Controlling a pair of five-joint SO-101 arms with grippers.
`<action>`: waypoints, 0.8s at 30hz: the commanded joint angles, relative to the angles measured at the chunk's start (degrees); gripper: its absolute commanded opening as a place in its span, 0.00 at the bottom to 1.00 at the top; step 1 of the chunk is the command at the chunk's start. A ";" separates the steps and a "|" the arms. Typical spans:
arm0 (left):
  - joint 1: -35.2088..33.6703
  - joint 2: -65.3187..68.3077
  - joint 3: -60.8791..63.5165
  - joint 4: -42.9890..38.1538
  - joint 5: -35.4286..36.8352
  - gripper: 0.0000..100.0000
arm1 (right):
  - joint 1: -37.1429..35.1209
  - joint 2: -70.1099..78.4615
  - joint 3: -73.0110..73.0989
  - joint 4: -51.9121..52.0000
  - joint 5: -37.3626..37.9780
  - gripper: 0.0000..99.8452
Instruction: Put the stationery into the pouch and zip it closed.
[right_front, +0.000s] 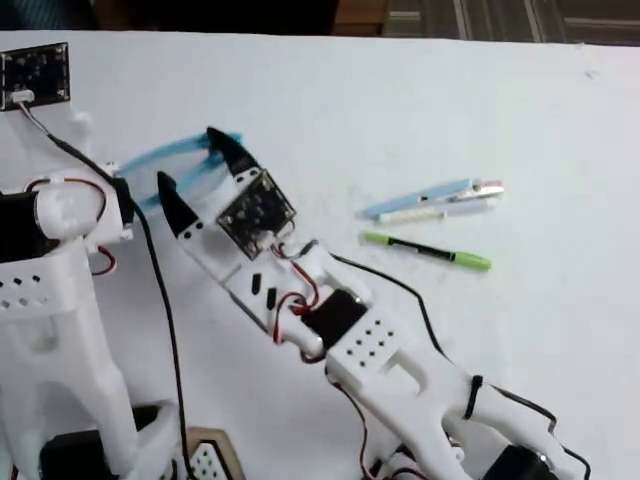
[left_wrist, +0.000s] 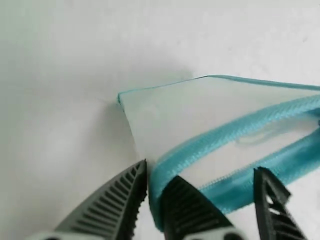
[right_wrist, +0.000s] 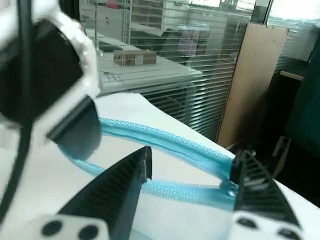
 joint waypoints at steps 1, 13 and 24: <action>-0.13 -1.45 -0.70 -0.97 -0.44 0.02 | 1.54 -5.67 -1.49 1.80 0.53 0.26; -0.13 -1.54 -0.79 -0.88 -0.53 0.02 | 35.56 -25.45 -1.49 25.71 0.79 0.26; -0.04 -1.45 -0.79 -0.88 -0.62 0.02 | 45.85 -7.87 -1.05 62.64 41.05 0.26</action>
